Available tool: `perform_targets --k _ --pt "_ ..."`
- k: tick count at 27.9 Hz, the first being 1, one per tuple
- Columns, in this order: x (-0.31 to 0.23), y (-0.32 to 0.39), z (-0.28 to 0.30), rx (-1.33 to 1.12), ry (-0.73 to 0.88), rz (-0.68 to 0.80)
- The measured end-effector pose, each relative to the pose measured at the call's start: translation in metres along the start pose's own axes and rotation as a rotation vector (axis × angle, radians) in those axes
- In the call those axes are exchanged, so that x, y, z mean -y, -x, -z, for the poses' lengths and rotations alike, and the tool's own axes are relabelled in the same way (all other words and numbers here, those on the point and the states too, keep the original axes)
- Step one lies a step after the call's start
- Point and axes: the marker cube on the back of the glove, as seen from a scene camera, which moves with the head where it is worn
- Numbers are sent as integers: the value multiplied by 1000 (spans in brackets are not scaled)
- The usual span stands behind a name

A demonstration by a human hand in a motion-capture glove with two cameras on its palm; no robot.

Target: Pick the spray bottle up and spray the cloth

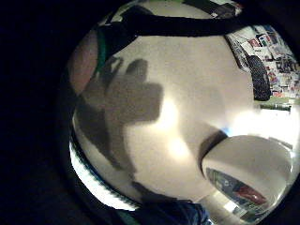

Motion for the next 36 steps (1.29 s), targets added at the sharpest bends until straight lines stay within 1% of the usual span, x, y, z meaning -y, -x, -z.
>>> perform_targets --k 29,36 --pt "3 -1 -2 1 10 -5" --pt "-10 -2 0 -6 34 -16"
